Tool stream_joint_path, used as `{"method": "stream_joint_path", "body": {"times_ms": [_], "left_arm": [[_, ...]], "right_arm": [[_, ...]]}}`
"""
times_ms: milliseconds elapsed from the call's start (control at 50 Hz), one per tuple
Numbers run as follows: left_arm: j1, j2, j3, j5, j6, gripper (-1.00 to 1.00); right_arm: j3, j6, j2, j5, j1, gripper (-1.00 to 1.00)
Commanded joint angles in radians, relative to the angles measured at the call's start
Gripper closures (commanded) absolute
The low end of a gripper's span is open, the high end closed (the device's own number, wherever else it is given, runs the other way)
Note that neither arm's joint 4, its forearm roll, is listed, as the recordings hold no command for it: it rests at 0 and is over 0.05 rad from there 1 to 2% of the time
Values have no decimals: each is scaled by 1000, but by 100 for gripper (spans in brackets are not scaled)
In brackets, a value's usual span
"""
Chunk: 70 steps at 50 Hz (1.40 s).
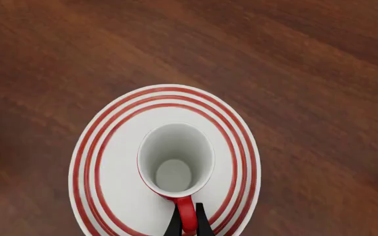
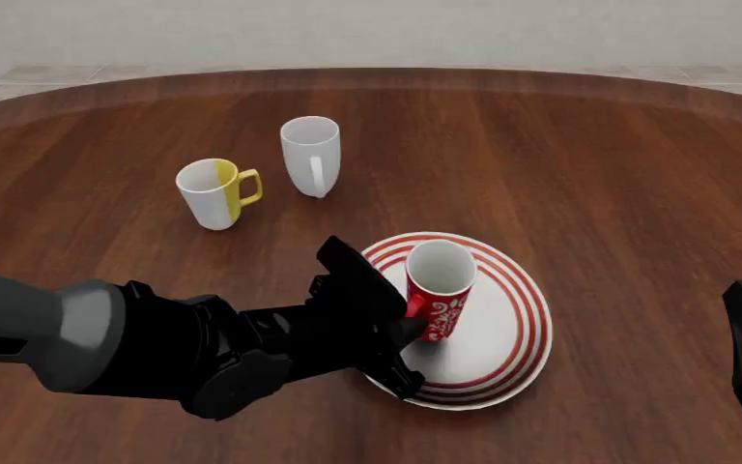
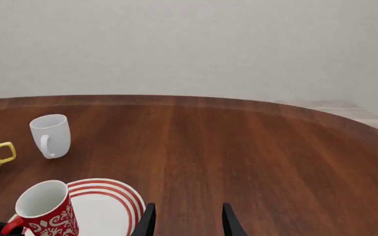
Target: Pick up the red mug and put it on the plate
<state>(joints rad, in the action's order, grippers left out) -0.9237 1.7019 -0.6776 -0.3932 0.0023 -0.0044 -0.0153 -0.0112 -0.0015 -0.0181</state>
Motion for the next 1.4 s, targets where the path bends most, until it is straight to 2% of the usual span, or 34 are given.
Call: {"method": "stream_joint_path", "body": {"times_ms": [20,1400], "left_arm": [[-3,11,-9,-4,-2,100],[-3,35,8,-30,-41,100]], "right_arm": [[0,2,-1,0,-1,-100],[0,-7,-1,0,0,-100]]}}
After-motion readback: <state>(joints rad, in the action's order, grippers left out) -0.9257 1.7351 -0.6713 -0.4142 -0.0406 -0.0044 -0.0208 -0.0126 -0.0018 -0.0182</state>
